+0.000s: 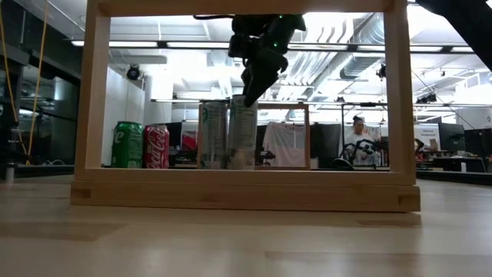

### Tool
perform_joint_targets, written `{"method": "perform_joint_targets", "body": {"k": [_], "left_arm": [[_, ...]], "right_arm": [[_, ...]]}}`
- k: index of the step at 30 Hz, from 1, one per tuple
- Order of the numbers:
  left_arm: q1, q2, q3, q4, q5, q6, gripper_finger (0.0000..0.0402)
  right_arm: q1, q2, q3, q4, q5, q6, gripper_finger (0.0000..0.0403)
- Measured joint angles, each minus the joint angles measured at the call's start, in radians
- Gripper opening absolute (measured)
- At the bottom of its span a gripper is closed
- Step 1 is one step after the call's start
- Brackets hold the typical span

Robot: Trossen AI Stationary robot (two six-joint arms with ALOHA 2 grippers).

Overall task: Place canned beverage on shelf
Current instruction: Put the right white and pink can on the shelf aligned with the other white and pink can

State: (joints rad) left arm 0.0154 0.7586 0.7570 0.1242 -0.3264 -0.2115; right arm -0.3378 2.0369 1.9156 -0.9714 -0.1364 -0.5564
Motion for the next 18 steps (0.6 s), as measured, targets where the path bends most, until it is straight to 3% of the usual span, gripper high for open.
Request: {"method": "perform_joint_targets", "body": {"k": [18], "left_arm": [[0.000, 0.000, 0.000, 0.000, 0.000, -0.023, 0.0294]], "right_arm": [[-0.003, 0.000, 0.000, 0.029, 0.042, -0.002, 0.0260]]}}
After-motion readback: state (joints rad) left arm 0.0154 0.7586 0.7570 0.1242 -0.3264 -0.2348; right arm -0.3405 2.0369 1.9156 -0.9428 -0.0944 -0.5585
